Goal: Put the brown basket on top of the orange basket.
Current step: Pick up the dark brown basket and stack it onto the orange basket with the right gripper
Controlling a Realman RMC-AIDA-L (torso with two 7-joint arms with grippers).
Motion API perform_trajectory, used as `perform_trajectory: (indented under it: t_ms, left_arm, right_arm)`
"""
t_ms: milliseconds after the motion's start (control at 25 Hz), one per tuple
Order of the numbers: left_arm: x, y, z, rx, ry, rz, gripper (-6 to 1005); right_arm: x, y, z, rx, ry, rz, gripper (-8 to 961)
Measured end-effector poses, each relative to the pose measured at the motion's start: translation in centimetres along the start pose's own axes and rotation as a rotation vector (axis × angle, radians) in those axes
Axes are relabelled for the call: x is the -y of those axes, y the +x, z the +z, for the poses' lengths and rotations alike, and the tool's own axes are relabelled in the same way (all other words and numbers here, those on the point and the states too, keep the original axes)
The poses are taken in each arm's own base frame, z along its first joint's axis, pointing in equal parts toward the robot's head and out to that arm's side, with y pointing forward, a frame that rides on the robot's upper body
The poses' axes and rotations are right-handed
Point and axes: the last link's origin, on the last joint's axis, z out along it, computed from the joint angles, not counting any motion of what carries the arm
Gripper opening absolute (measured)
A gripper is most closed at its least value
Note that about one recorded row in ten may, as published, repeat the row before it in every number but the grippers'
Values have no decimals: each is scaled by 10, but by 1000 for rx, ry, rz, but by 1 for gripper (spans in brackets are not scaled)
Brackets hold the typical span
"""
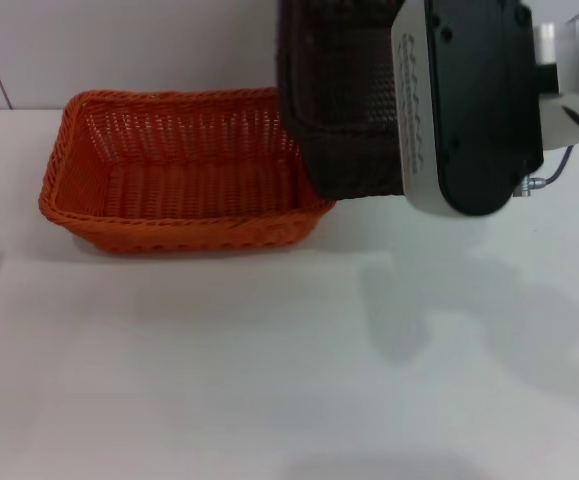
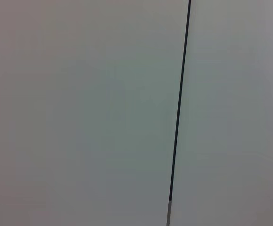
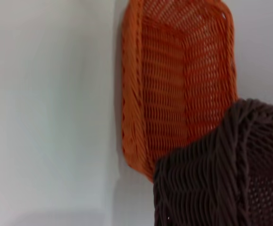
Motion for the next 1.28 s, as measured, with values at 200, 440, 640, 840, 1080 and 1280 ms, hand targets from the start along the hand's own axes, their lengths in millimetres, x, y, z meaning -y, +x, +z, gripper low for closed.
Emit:
perform_trajectory:
  t_ms: [200, 440, 640, 840, 1080, 1280]
  left_arm:
    - [1, 0, -1, 1, 4, 1, 838]
    - [1, 0, -2, -1, 5, 0, 838]
    - [0, 1, -2, -9, 0, -28, 837]
    - [2, 5, -5, -35, -1, -35, 837]
    - [5, 11, -10, -77, -3, -29, 837]
    - [6, 12, -11, -82, 0, -27, 837]
  right_arm:
    - [-5, -3, 10, 46, 60, -117, 158]
    - [-6, -1, 22, 100, 128, -218, 159]
    - [-10, 0, 35, 118, 170, -267, 159]
    - [-1, -5, 38, 147, 220, -291, 159]
    - [4, 3, 51, 132, 243, -350, 157]
    - [11, 10, 59, 106, 290, -445, 156]
